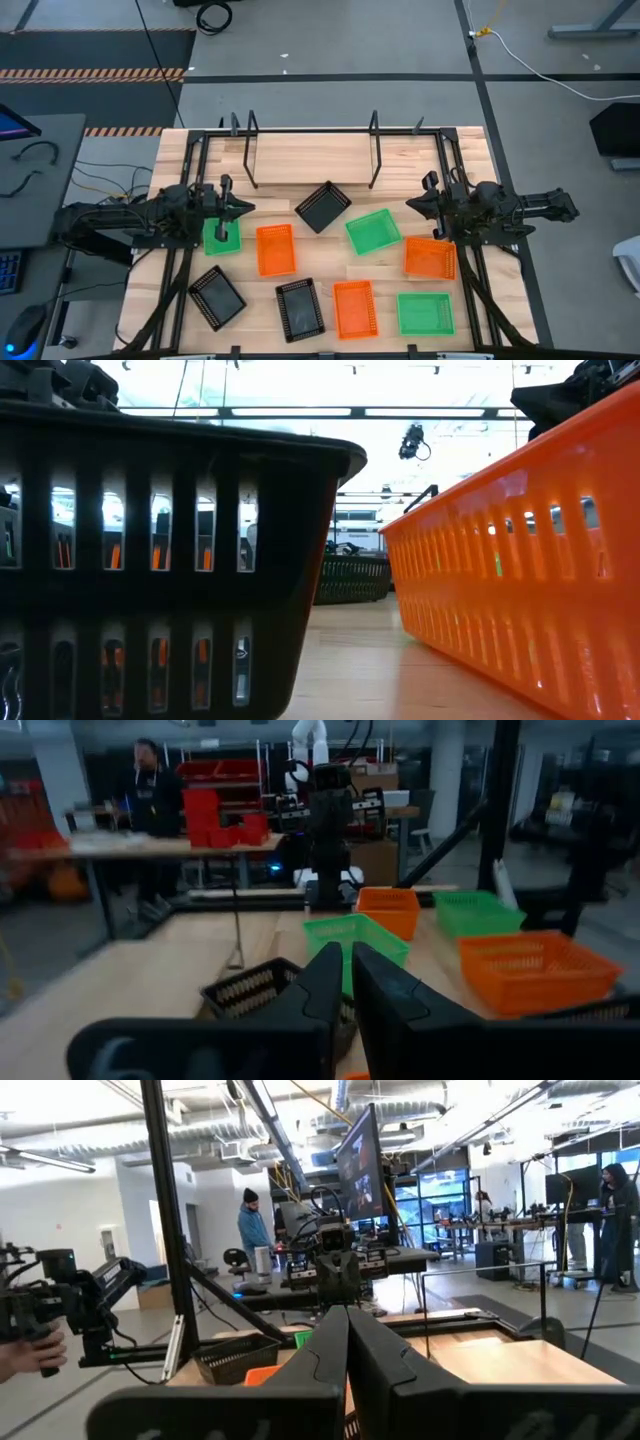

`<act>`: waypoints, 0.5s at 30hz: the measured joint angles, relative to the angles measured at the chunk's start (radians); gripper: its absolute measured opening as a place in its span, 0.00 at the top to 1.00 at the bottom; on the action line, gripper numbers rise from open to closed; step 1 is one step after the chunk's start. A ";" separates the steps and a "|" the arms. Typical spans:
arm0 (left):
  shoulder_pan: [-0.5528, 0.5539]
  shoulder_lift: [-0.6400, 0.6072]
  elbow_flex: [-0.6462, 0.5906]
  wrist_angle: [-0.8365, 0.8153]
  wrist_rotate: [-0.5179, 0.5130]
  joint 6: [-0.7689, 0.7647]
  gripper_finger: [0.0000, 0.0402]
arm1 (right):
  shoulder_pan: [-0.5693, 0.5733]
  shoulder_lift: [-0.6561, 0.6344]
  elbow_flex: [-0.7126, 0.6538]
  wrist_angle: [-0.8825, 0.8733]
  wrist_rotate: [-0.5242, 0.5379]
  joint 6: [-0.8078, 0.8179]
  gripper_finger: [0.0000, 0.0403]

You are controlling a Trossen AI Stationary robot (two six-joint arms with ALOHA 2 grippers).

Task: Stack baskets on shelf by color
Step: Put the top right green bin on the shelf

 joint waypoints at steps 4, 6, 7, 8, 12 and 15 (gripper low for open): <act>0.000 0.000 0.000 0.042 0.000 -0.108 0.92 | 0.000 0.000 0.000 0.000 0.001 0.000 0.98; 0.000 0.000 0.000 0.082 0.000 -0.130 0.93 | 0.000 0.000 0.000 0.000 0.005 -0.009 0.98; 0.000 0.000 0.000 0.102 0.000 -0.136 0.93 | 0.000 0.000 0.000 0.000 0.010 -0.017 0.98; 0.000 0.000 0.000 0.115 0.000 -0.148 0.93 | 0.000 0.000 0.000 0.000 0.014 -0.026 0.98; 0.000 0.000 0.000 0.160 -0.001 -0.241 0.92 | 0.000 0.000 0.000 -0.001 0.015 -0.042 0.98; 0.000 0.000 0.000 0.169 -0.021 -0.195 0.91 | 0.000 0.000 0.000 0.001 0.056 -0.079 0.98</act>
